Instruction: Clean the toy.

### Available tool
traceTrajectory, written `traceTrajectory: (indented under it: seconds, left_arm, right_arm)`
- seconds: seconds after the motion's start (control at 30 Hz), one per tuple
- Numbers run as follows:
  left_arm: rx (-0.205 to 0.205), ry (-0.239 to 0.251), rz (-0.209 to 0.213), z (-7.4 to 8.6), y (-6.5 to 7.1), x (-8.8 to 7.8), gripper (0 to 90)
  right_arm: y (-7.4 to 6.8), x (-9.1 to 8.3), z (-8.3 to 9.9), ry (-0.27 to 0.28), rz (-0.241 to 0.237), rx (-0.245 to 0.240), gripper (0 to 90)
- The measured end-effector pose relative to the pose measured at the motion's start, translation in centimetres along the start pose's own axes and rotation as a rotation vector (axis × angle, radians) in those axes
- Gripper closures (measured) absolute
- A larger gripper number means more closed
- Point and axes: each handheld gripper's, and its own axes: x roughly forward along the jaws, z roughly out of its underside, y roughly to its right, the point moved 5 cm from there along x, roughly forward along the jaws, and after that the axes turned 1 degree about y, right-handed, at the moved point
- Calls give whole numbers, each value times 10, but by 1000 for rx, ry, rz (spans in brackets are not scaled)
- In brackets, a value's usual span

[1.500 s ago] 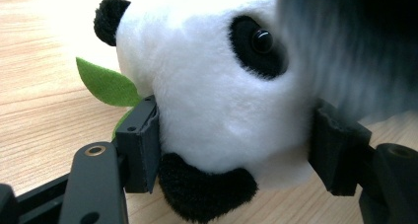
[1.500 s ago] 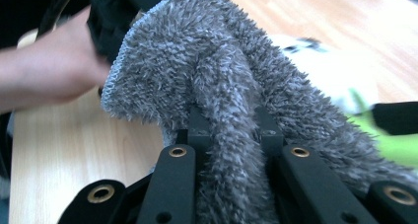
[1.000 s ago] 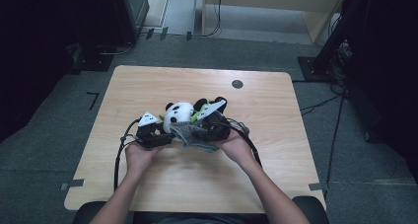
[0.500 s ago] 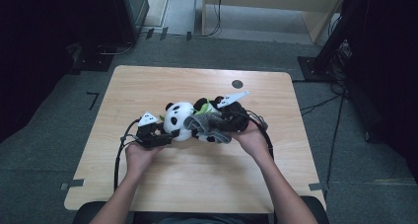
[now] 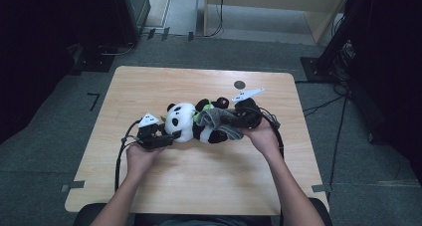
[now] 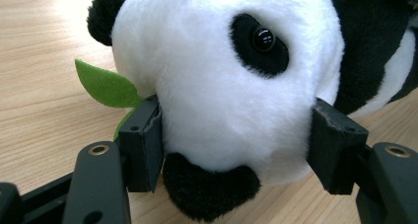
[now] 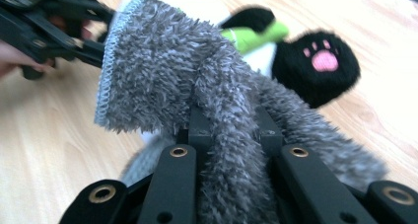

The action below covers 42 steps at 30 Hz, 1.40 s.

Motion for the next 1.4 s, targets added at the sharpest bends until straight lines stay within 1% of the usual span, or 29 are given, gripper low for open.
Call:
traceTrajectory:
  seconds: [0.03, 0.07, 0.13, 0.17, 0.2, 0.23, 0.3, 0.33, 0.37, 0.4, 0.43, 0.47, 0.5, 0.57, 0.6, 0.67, 0.7, 0.73, 0.8, 0.83, 0.87, 0.9, 0.93, 0.97, 1.0, 1.13, 1.2, 1.23, 1.4]
  left_arm:
    - [-5, -1, 1, 0, 0, 0, 324]
    - [-6, -4, 0, -1, 0, 0, 318]
    - [0, -7, -3, -1, 1, -1, 316]
    - [6, -12, -4, 0, 1, -1, 314]
    - [6, -12, -4, 0, 1, -1, 314]
    - [12, -14, -5, 0, 2, -1, 313]
    - [15, -14, -5, 0, 2, -1, 312]
    - [18, -14, -5, 0, 1, -1, 312]
    - [15, -13, -5, 0, 2, -1, 312]
    - [16, -13, -5, 0, 2, -1, 312]
    - [16, -12, -6, 0, 2, -1, 312]
    - [16, -12, -6, 0, 2, -1, 312]
    - [17, -12, -6, 0, 2, -1, 312]
    - [17, -11, -8, 0, 2, -1, 312]
    - [17, -11, -8, 0, 2, -1, 312]
    - [17, -12, -9, 0, 2, -1, 313]
    - [16, -14, -8, 0, 2, -1, 312]
    - [16, -14, -8, 0, 2, -1, 312]
    - [13, -13, -9, 0, 2, -1, 312]
    - [12, -13, -9, 0, 2, -1, 312]
    - [12, -13, -9, 0, 2, -1, 313]
    - [16, -16, -8, 0, 2, -1, 314]
    - [16, -16, -8, 0, 2, -1, 315]
    - [21, -20, -11, 0, 2, -1, 316]
    - [22, -21, -13, 0, 3, -1, 316]
    - [16, -18, -11, 0, 2, -1, 324]
    - [16, -17, -11, 0, 2, -1, 326]
    - [19, -16, -12, 0, 2, -1, 327]
    - [26, -19, -16, -1, 2, -1, 328]
  right_arm:
    - [-3, -2, -3, 10, -4, 0, 774]
    - [-10, -7, -10, 33, -18, -13, 775]
    - [-17, -10, -17, 48, -27, -25, 775]
    - [-20, -11, -20, 52, -34, -28, 775]
    - [-20, -11, -20, 52, -34, -28, 775]
    - [-33, -11, -29, 69, -64, -48, 775]
    - [-42, -9, -36, 79, -80, -62, 774]
    - [-42, -9, -36, 79, -80, -62, 774]
    - [-46, -7, -40, 84, -83, -69, 774]
    - [-51, -4, -45, 95, -96, -74, 775]
    - [-58, 2, -51, 98, -110, -77, 774]
    - [-62, 7, -54, 94, -114, -78, 774]
    - [-65, 12, -56, 91, -114, -88, 774]
    - [-70, 26, -59, 75, -98, -106, 773]
    - [-70, 26, -59, 75, -98, -106, 773]
    - [-74, 42, -60, 49, -87, -117, 773]
    - [-75, 54, -58, 25, -84, -122, 773]
    - [-75, 54, -58, 25, -84, -122, 773]
    - [-77, 65, -54, -2, -92, -119, 773]
    - [-77, 73, -49, -29, -96, -124, 773]
    - [-77, 73, -49, -29, -96, -124, 773]
    - [-77, 78, -43, -48, -103, -132, 773]
    - [-77, 78, -43, -48, -103, -132, 773]
    - [-77, 79, -36, -61, -107, -138, 775]
    - [-77, 79, -36, -61, -107, -138, 775]
    - [-75, 73, -25, -94, -114, -151, 776]
    - [-73, 72, -24, -96, -121, -150, 777]
    - [-70, 67, -20, -107, -135, -134, 777]
    - [-66, 57, -10, -125, -147, -122, 778]
